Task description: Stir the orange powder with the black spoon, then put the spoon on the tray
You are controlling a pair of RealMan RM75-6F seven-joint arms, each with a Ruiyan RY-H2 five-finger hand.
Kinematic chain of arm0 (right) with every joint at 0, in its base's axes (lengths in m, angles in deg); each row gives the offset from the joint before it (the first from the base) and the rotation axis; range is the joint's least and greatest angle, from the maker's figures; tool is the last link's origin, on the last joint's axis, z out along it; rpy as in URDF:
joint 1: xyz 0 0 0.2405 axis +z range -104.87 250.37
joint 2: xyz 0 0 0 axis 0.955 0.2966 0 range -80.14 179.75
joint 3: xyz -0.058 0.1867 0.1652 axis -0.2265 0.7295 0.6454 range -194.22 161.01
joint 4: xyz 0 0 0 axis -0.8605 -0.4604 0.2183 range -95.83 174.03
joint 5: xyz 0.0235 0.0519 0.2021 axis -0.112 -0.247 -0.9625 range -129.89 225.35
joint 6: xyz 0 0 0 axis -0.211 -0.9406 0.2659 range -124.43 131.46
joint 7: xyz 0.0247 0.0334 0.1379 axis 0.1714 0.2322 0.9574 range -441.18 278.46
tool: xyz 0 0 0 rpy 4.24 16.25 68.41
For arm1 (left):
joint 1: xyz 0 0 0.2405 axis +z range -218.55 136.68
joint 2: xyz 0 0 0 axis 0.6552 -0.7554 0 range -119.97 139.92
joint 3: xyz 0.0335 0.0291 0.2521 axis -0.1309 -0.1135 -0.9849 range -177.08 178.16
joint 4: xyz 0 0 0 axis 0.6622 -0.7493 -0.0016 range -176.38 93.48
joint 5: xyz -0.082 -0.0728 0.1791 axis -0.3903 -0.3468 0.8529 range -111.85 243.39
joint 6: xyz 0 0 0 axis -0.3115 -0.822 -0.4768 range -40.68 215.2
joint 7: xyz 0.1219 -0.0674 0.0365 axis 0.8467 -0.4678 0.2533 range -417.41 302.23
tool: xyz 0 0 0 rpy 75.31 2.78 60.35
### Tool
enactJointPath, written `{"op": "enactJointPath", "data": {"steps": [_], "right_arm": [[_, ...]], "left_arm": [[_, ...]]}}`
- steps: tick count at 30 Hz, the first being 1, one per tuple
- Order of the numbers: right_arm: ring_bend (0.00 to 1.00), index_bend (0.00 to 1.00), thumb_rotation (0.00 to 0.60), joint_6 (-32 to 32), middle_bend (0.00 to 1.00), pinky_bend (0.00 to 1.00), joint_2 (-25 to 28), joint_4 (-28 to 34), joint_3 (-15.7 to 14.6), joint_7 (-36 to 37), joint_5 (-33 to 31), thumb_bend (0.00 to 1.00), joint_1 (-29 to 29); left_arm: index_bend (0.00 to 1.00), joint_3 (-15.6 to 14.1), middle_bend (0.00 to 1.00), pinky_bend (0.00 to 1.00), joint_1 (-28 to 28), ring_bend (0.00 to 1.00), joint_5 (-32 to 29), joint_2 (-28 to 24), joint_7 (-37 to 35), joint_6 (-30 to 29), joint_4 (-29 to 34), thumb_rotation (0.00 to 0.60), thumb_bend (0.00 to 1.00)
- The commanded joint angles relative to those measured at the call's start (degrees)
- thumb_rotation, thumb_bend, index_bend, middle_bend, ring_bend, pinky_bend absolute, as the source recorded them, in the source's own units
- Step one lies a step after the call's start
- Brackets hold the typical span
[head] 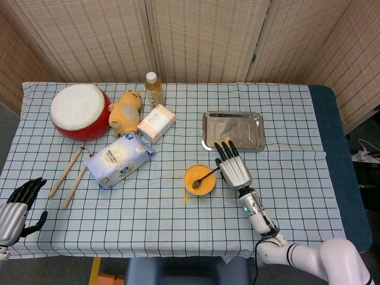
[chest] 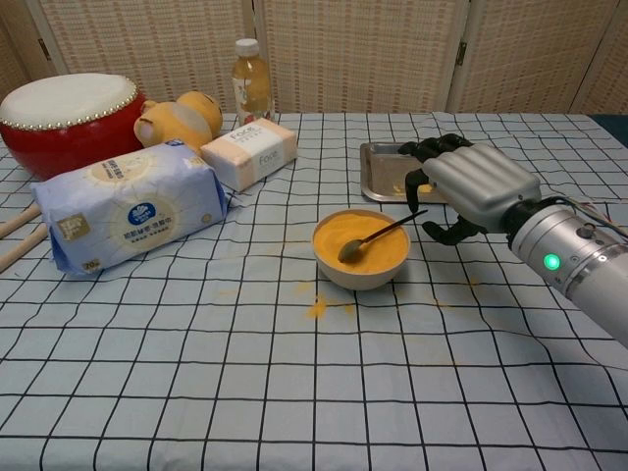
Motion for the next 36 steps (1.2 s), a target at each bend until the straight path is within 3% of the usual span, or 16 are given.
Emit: {"op": "enactJointPath", "data": {"steps": [1,15,20,24,36], "right_arm": [[0.0,0.52,0.6,-0.45,0.07,0.0,-0.77,-0.95,0.42,0.52,0.59,0.32,-0.16],[0.0,0.59,0.6,-0.02,0.09,0.0,-2.29,-3.39,1.62,1.21,2.11,0.33,-0.31],[0.0,0.62,0.6,-0.18,0.09,0.0,-0.77,-1.75,1.84,1.65,2.97,0.43,-0.63],[0.0,0.65,0.6,-0.75,0.09,0.0,1.11,0.64,2.57,0.83,3.43,0.45,-0.74],[0.0,0.7,0.6,3.18,0.1,0.0,4.6,5.62,5.24,-13.07,2.88,0.52,3.88]], "left_arm": [[0.01,-0.34,0.02,0.12,-0.22,0.0,0.44,-0.5,-1.02,0.49,0.16,0.6,0.46],[0.01,-0.24,0.02,0.12,-0.19,0.0,0.06,-0.61,-0.97,0.51,-0.03,0.6,0.46],[0.01,-0.24,0.02,0.12,-0.18,0.0,0.27,-0.5,-0.93,0.3,-0.17,0.6,0.46],[0.0,-0.3,0.02,0.12,-0.14,0.0,0.63,-0.42,-0.91,-0.01,-0.18,0.6,0.46],[0.0,-0.49,0.02,0.12,0.03,0.0,1.43,-0.63,-1.36,-0.8,-0.16,0.6,0.45]]}}
